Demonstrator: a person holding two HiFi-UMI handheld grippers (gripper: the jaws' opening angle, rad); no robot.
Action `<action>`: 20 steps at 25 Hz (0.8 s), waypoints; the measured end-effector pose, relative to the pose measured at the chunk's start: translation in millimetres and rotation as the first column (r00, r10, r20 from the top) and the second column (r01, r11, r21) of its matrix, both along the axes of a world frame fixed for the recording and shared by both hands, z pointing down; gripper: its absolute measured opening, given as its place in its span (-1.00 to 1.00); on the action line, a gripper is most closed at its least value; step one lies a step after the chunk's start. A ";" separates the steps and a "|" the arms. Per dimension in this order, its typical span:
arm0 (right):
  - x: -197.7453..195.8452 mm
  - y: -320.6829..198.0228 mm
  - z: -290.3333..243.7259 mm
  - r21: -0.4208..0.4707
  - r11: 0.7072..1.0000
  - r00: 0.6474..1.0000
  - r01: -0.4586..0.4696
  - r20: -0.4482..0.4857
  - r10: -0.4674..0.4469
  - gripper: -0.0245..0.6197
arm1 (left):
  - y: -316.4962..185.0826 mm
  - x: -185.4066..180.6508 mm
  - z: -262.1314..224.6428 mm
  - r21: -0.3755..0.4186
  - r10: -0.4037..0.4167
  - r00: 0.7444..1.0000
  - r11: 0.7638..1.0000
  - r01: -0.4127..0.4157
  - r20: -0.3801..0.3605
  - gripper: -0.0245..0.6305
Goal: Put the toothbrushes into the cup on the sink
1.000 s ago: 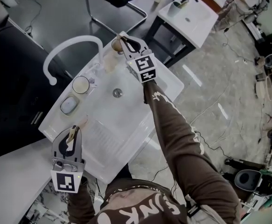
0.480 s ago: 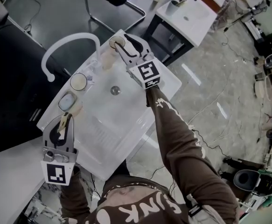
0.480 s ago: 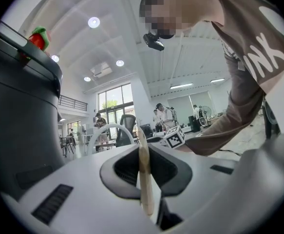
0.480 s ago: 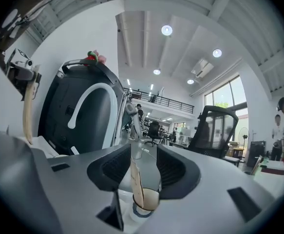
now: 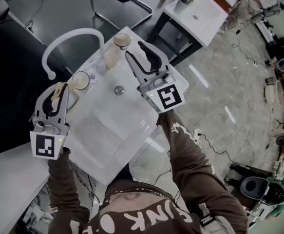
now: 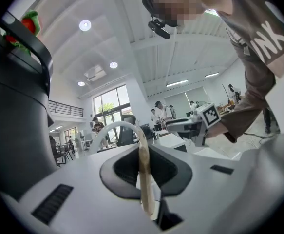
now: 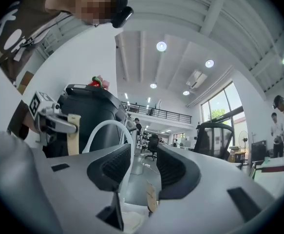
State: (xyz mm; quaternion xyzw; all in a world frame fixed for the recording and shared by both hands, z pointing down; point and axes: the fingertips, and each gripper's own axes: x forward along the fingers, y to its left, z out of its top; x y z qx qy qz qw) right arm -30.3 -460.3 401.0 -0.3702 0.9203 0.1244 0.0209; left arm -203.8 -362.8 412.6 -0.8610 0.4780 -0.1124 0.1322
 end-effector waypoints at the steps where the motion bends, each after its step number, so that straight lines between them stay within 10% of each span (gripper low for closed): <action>1: 2.0 7.1 -3.7 0.004 1.000 1.000 0.002 0.007 -0.002 -0.43 | -6.2 0.6 8.0 -0.016 0.002 1.000 1.000 -0.002 -0.001 -0.83; 20: 40.3 70.8 -9.1 -0.023 1.000 0.996 -0.002 0.084 0.004 -0.43 | -59.6 14.1 102.9 -0.092 0.020 0.998 0.995 -0.025 -0.051 -0.84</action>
